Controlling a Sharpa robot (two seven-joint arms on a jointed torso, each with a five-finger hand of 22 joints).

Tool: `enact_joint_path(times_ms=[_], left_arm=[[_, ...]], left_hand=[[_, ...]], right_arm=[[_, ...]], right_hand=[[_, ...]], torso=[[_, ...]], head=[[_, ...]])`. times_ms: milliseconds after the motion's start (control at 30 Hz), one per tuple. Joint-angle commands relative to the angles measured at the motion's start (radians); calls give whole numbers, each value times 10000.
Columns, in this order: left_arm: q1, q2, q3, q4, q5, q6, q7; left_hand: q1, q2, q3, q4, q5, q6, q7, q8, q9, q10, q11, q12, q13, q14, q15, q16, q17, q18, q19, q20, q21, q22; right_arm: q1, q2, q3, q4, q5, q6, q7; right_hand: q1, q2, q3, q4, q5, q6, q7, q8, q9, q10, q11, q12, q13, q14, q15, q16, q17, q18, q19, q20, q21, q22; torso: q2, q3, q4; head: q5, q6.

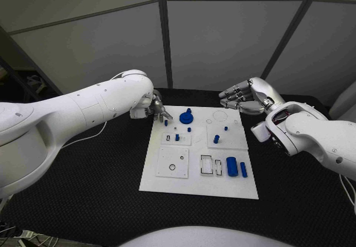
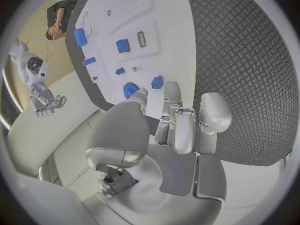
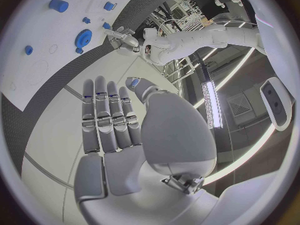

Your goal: Assemble the parts on the task board

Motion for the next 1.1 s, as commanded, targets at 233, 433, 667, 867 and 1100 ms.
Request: enact_joint_path(times_ms=[233, 433, 667, 867, 1100], left_arm=[[-2, 24, 7, -7, -90, 381, 7], [-16, 40, 7, 3, -90, 392, 11], [-25, 32, 8, 27, -70, 366, 36], [-30, 33, 8, 41, 21, 325, 67], [-33, 50, 8, 24, 85, 218, 146]], left_hand=[[339, 102, -26, -89, 38, 13, -10, 70, 57, 9, -60, 57, -33, 395, -79, 21, 253, -272, 46, -24, 68, 40], [467, 185, 0, -127, 36, 5, -14, 85, 84, 11, -64, 52, -46, 397, -83, 24, 258, -275, 51, -28, 79, 59], [745, 361, 92, -230, 30, 2, -37, 112, 130, 19, -85, 37, -76, 399, -97, 24, 259, -280, 60, -39, 99, 92], [1012, 527, 213, -339, 9, -16, -58, 122, 162, 16, -105, 10, -109, 398, -113, 20, 253, -283, 65, -52, 112, 119], [1657, 857, 776, -656, 4, -111, -100, 93, 195, -27, -149, -95, -199, 395, -152, 13, 242, -284, 64, -88, 119, 154]], right_arm=[[14, 5, 7, 26, 5, 51, 86], [14, 12, 7, 27, 2, 54, 85], [14, 9, 7, 26, -2, 51, 83], [14, 13, 7, 28, -3, 54, 85], [14, 14, 7, 29, -4, 57, 86]], right_hand=[[-81, 30, -41, -6, 66, -54, 44, -32, -14, -60, 21, -26, -15, -75, -11, -2, -24, 96, 20, 43, -52, -22], [-81, 30, -41, -6, 66, -54, 44, -32, -14, -60, 21, -26, -15, -75, -11, -2, -24, 96, 20, 43, -52, -22], [-67, 37, -34, -14, 84, -55, 43, -30, -13, -60, 19, -25, -14, -75, -13, 0, -32, 98, 27, 42, -60, -28], [-67, 37, -34, -14, 84, -55, 43, -30, -13, -60, 19, -25, -14, -75, -13, 0, -32, 98, 27, 42, -60, -28], [-48, 42, -24, -27, 126, -58, 44, -28, -13, -62, 19, -23, -14, -74, -14, 1, -46, 100, 38, 41, -72, -37]], torso=[[4, 2, 0], [5, -2, -7], [5, 7, -2], [8, 1, 2], [2, 2, -4]], head=[[-7, -28], [-16, -33], [-30, -51], [-35, -59], [-36, -70]])
